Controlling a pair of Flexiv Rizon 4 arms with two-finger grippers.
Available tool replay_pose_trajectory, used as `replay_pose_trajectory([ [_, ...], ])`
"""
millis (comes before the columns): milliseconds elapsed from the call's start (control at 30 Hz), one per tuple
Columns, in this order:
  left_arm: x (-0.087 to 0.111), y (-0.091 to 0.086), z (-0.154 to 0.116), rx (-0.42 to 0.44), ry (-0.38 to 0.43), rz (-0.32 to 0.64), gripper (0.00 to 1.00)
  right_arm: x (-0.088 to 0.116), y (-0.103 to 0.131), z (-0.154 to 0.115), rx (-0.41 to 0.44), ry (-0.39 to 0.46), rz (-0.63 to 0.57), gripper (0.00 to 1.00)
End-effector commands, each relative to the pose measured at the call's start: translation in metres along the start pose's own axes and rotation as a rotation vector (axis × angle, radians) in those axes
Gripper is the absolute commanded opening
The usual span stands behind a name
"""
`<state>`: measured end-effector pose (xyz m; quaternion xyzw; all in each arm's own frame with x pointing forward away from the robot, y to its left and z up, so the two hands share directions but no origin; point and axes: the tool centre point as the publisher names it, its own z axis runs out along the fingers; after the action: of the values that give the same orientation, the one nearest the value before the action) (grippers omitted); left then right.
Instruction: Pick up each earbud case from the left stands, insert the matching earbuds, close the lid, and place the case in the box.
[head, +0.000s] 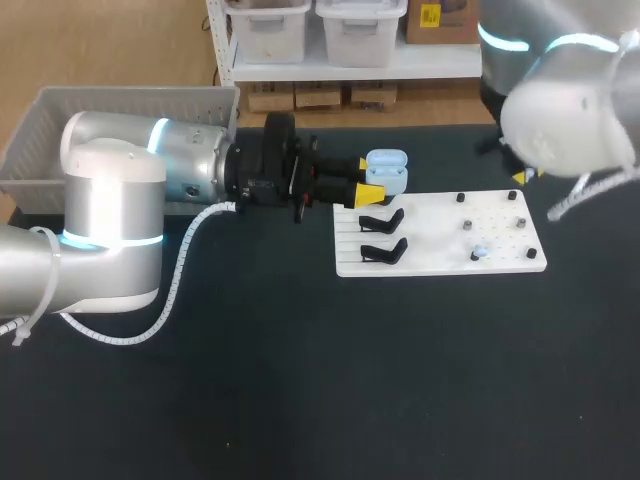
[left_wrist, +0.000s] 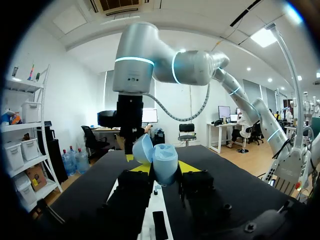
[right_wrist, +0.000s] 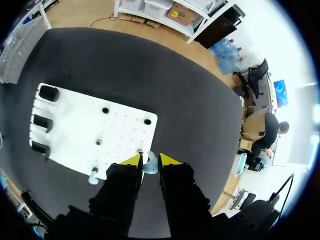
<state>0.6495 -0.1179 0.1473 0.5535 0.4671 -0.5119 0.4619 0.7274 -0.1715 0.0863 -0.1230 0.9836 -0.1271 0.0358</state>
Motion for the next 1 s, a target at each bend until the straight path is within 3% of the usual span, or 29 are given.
replay_pose_trajectory([
  [33,0.001,-0.002,0.000,-0.006,-0.003,0.004,0.00,-0.001,-0.003,-0.037,-0.038,0.021,0.017,0.00],
  [133,0.001,-0.002,0.000,-0.006,-0.003,0.004,0.00,0.004,-0.002,-0.051,-0.079,0.016,0.028,0.00],
  [733,0.001,-0.002,0.000,-0.006,-0.003,0.004,0.00,0.004,-0.002,-0.051,-0.079,0.016,0.028,0.00],
  [900,0.001,-0.002,0.000,-0.006,-0.003,0.004,0.00,0.017,0.006,-0.087,-0.108,-0.003,0.145,0.00],
  [1000,0.001,-0.002,0.000,-0.006,-0.003,0.004,0.00,0.022,0.012,-0.099,-0.041,0.013,0.228,0.00],
])
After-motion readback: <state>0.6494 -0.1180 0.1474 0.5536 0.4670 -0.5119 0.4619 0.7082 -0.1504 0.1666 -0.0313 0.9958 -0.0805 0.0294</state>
